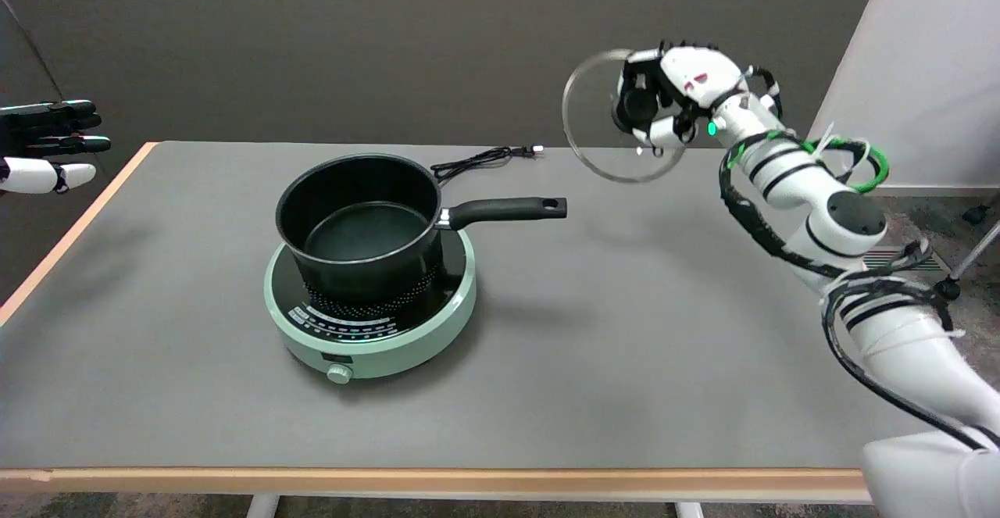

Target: Place the pot lid onto the pot.

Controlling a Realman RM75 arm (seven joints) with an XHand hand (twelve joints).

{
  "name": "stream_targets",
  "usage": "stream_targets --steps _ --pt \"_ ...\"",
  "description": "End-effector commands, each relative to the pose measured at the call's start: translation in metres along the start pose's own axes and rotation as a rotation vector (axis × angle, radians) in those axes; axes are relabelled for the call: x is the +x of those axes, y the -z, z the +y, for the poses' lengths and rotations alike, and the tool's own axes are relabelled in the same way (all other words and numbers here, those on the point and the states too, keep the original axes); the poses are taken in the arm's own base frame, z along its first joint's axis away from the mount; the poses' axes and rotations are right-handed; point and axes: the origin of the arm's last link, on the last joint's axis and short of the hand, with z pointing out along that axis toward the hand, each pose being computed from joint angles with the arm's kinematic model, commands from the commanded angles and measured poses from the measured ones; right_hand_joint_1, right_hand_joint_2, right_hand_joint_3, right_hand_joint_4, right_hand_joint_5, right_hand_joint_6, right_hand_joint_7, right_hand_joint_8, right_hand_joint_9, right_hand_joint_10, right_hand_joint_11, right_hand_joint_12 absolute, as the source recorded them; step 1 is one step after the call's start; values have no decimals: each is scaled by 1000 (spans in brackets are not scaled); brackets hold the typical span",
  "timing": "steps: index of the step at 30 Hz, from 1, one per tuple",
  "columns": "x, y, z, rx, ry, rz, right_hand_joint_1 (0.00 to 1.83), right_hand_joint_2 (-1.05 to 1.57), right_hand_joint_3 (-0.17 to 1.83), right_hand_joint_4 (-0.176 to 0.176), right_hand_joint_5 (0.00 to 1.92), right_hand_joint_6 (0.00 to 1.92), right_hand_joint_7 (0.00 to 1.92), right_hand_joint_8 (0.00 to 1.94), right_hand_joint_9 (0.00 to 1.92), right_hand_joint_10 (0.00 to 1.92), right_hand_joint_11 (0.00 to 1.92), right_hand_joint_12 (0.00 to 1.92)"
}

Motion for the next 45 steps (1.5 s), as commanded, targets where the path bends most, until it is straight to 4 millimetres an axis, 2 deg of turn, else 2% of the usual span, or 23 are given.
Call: stream_targets --steps 1,5,6,11,16,26,30,37,45 --pt "81 -44 -64 279 -41 104 1355 891 555 176 631 1173 879 1312 782 1526 585 1825" --pt "95 -59 -91 368 -17 97 1354 894 553 176 631 1171 876 1315 784 1533 582 1828" --pt "96 -62 -96 384 -22 91 1350 909 543 176 660 1109 857 1343 807 1494 587 1847" --pt "91 -72 -118 459 -85 34 1350 910 542 176 659 1109 856 1344 807 1498 585 1848" --pt "99 -76 -145 541 -93 17 1350 911 542 176 659 1110 856 1345 806 1500 584 1848" --pt "114 -72 -206 730 -91 -31 1354 895 557 176 625 1183 872 1323 783 1548 585 1827" --pt "110 -67 -232 809 -81 -79 1348 916 541 176 648 1120 847 1359 803 1512 579 1849" --pt "112 -61 -255 878 -70 -74 1347 920 536 176 643 1116 844 1362 800 1512 571 1858" --pt "92 -51 -280 940 60 -75 1347 920 536 176 644 1110 845 1360 798 1506 570 1859"
